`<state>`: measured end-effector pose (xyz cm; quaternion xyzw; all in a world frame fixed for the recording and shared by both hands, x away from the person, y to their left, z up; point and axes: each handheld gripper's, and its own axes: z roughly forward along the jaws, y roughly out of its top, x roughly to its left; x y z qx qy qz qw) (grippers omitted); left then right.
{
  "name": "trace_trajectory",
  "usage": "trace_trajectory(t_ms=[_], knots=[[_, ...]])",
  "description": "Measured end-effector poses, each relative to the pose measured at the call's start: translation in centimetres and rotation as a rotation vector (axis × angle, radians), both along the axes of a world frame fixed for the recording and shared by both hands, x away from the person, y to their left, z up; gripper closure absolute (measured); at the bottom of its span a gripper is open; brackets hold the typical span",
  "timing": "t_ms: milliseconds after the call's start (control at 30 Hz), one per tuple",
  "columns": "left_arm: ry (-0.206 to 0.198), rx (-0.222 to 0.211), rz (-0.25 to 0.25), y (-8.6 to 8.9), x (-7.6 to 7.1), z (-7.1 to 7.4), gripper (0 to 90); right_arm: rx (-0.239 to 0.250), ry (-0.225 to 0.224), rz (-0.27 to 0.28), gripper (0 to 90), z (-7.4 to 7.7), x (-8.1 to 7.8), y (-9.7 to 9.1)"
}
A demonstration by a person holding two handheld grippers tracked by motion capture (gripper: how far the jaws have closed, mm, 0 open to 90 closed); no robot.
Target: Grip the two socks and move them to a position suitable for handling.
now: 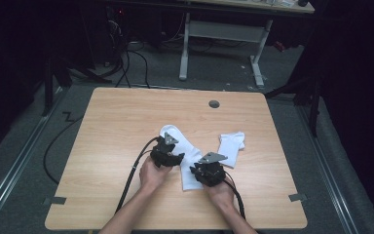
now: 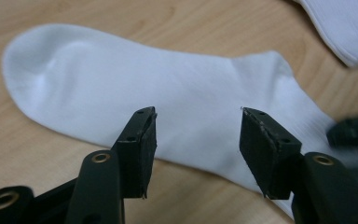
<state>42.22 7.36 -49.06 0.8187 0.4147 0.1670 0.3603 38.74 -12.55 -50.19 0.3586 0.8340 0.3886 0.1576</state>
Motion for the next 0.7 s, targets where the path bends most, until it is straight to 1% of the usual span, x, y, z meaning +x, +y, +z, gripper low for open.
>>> trace_trajectory(t_ms=[33,67,133,200,233,267,300,367,467,500,567,633,700], knots=[[0.009,0.012,-0.005,-0.2,-0.4,-0.2,45.2,0.028,0.011,-0.044,75.1,0.2,0.6,-0.7],[0.009,0.012,-0.005,-0.2,-0.4,-0.2,44.4,0.028,0.011,-0.044,75.1,0.2,0.6,-0.7],[0.014,0.026,-0.010,-0.3,-0.6,-0.4,44.0,0.014,0.008,-0.061,75.6,0.4,1.2,-0.9],[0.010,0.042,-0.017,-0.5,-0.8,-0.6,43.7,0.005,-0.015,-0.064,75.9,0.7,1.6,-0.8],[0.012,0.048,-0.020,-0.5,-0.9,-0.6,43.6,-0.004,-0.015,-0.065,75.8,0.8,1.8,-0.6],[0.012,0.045,-0.019,-0.5,-0.9,-0.6,43.6,-0.014,-0.023,-0.061,75.7,0.8,2.1,-0.4],[0.011,0.047,-0.018,-0.5,-0.9,-0.6,43.5,-0.033,-0.030,-0.060,75.7,0.7,2.5,0.1],[0.010,0.051,-0.019,-0.5,-0.9,-0.6,43.5,-0.040,-0.027,-0.060,75.7,0.5,2.8,0.3],[0.010,0.051,-0.019,-0.3,-0.8,-0.7,43.5,-0.070,-0.009,-0.058,75.9,-0.1,3.4,0.7],[0.009,0.051,-0.018,-0.2,-0.7,-0.8,43.5,-0.061,-0.007,-0.059,76.0,-0.2,3.5,0.6],[0.003,0.058,-0.010,-0.2,-0.4,-0.7,43.5,-0.069,-0.001,-0.064,75.7,-0.1,3.3,0.4],[0.007,0.063,-0.004,-0.3,0.0,-0.7,43.5,-0.072,0.000,-0.064,75.7,0.0,3.2,0.3],[0.002,0.047,0.007,-0.3,0.3,-0.8,43.5,-0.077,-0.001,-0.067,75.4,0.0,3.0,0.1]])
